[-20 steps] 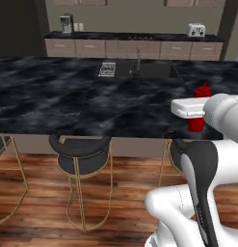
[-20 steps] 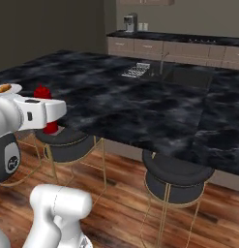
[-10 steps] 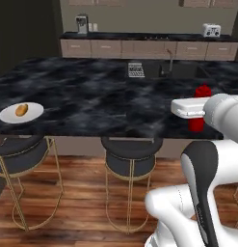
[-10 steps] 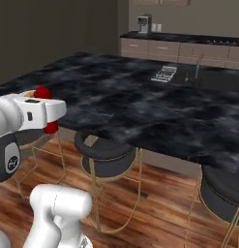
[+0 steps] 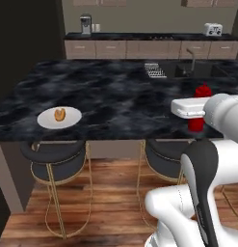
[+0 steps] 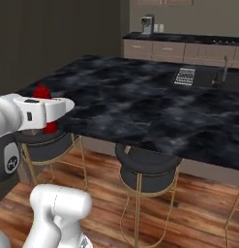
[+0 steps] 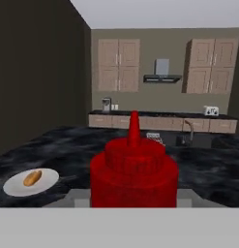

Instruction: Move the hot dog bun to the plate on the dining table and place the condiment next to that plate. Then navigate to the fridge and take the sausage and place it on the plate as well.

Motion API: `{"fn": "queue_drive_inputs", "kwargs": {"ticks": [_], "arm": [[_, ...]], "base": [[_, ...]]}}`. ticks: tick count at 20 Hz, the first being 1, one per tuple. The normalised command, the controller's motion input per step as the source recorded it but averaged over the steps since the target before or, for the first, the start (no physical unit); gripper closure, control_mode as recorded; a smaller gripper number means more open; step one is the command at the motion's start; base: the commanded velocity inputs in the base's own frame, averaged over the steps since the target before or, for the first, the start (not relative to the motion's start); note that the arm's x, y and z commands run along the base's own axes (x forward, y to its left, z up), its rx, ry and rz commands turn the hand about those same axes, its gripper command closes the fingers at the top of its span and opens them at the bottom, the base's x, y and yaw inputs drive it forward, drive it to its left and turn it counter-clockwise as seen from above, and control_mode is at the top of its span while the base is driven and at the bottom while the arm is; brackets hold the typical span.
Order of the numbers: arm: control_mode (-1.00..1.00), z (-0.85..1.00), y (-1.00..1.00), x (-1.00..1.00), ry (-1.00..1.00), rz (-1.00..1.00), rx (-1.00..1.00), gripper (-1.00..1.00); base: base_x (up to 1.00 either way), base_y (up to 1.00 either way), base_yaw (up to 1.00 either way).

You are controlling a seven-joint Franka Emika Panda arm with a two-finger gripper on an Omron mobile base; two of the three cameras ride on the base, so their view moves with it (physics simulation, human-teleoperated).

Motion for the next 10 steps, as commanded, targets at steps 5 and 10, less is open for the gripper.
{"fn": "queue_drive_inputs", "kwargs": {"ticks": [5, 10], "arm": [[1.00, 0.00, 0.00, 0.00, 0.00, 0.00, 0.00, 1.00], [1.00, 0.00, 0.00, 0.00, 0.00, 0.00, 0.00, 1.00]], "base": [[0.94, 0.94, -0.23], [0.86, 0.75, -0.13]]}}
